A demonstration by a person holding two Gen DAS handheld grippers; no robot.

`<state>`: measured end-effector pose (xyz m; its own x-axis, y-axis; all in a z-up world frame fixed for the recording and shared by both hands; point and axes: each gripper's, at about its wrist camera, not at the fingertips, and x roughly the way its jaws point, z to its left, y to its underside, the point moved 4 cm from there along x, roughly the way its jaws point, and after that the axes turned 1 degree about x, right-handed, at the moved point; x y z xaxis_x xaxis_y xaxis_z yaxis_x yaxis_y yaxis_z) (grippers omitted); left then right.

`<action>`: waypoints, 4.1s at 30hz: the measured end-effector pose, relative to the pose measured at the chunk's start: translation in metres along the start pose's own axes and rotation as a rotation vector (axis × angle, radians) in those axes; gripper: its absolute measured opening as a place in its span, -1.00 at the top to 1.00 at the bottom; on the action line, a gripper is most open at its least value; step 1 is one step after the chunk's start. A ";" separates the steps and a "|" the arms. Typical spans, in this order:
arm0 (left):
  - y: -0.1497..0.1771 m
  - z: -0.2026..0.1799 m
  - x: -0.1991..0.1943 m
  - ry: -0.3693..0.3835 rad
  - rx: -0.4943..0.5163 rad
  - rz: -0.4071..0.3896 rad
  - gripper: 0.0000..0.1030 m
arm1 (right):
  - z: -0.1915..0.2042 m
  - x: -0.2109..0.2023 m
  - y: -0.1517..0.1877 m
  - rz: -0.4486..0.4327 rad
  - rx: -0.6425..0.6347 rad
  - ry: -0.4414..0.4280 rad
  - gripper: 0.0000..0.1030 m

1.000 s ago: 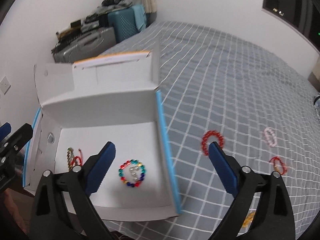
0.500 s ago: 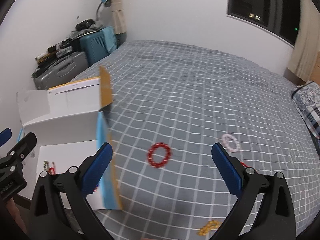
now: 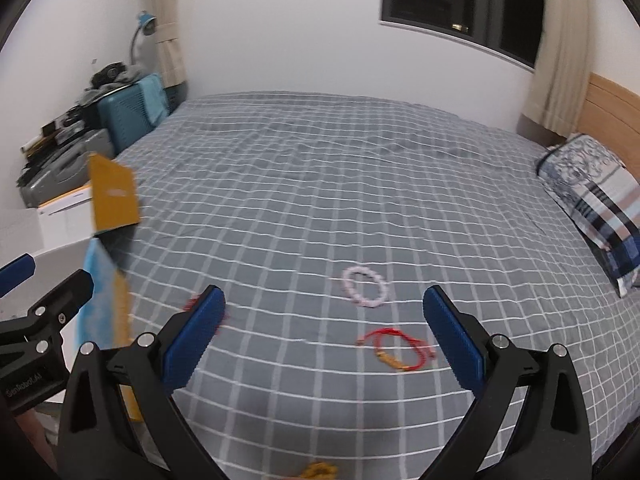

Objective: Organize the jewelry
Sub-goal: 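Withdraw both tools from the box toward the bracelets on the bed, then grasp the red bead bracelet with left tool while right tool grasps red cord bracelet, then lift and carry both held bracelets over the white box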

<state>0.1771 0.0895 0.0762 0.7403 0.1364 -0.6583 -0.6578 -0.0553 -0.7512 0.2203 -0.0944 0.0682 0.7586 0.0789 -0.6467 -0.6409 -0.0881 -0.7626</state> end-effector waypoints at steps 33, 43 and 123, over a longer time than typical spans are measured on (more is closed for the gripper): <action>0.068 -0.044 0.208 0.013 0.022 0.269 -0.89 | -0.086 0.164 0.087 0.327 0.080 -0.056 -0.85; 0.061 -0.031 0.209 -0.027 -0.009 0.241 -0.88 | -0.091 0.180 0.101 0.382 0.084 -0.055 -0.85; 0.027 -0.040 0.084 0.120 0.013 0.114 0.75 | -0.067 0.071 0.030 0.092 0.065 0.023 0.77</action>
<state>0.2270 0.0596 -0.0008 0.6715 0.0109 -0.7409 -0.7396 -0.0507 -0.6711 0.2626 -0.1575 0.0001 0.6985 0.0507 -0.7138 -0.7133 -0.0297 -0.7002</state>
